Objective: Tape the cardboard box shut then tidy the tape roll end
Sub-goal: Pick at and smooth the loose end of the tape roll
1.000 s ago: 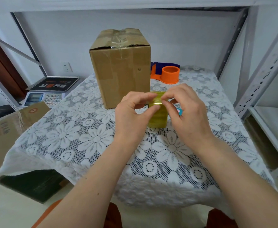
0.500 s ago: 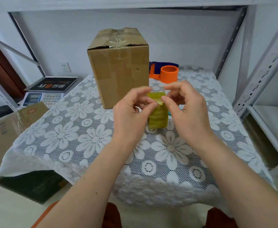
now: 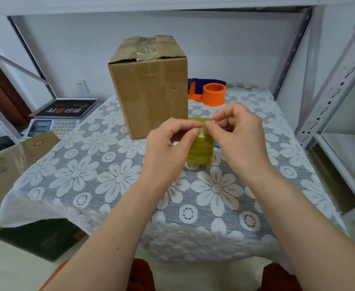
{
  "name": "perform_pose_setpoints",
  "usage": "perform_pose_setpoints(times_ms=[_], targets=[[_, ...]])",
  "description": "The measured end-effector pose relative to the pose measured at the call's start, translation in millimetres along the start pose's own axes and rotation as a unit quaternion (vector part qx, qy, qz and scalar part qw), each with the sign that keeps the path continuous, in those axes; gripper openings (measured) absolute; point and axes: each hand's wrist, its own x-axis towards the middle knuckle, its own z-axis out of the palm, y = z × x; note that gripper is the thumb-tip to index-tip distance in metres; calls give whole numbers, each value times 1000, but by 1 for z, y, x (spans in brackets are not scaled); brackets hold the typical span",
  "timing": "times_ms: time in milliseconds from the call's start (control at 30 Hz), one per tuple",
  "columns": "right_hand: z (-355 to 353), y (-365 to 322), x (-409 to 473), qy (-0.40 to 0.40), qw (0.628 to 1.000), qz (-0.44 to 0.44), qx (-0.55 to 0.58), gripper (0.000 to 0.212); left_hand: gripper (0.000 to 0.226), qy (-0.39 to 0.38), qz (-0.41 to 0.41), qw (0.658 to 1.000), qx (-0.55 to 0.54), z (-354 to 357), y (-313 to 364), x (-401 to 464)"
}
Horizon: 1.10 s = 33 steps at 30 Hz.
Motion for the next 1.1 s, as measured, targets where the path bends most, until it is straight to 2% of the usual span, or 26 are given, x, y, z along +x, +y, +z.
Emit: perform_pose_setpoints(times_ms=[133, 267, 400, 533, 633, 1000, 1100], targets=[[-1, -1, 2, -6, 1000, 10, -11, 12, 29, -4, 37, 998, 56, -1, -2, -1], [0, -2, 3, -8, 999, 11, -36, 13, 23, 36, 87, 990, 106, 1, -5, -2], [0, -3, 3, -12, 999, 5, -48, 16, 16, 62, 192, 959, 200, 2, -11, -1], [0, -4, 3, -16, 999, 8, -47, 14, 12, 74, 245, 931, 258, 0, -14, 1], [0, -4, 4, -19, 998, 6, -56, 15, 11, 78, 260, 918, 288, -1, -16, 2], [4, -8, 2, -32, 995, 13, -91, 12, 11, 60, 276, 909, 308, -6, -18, 4], [0, -8, 4, -8, 995, 40, -89, 11, 10, 58, 284, 906, 308, -4, -16, 3]])
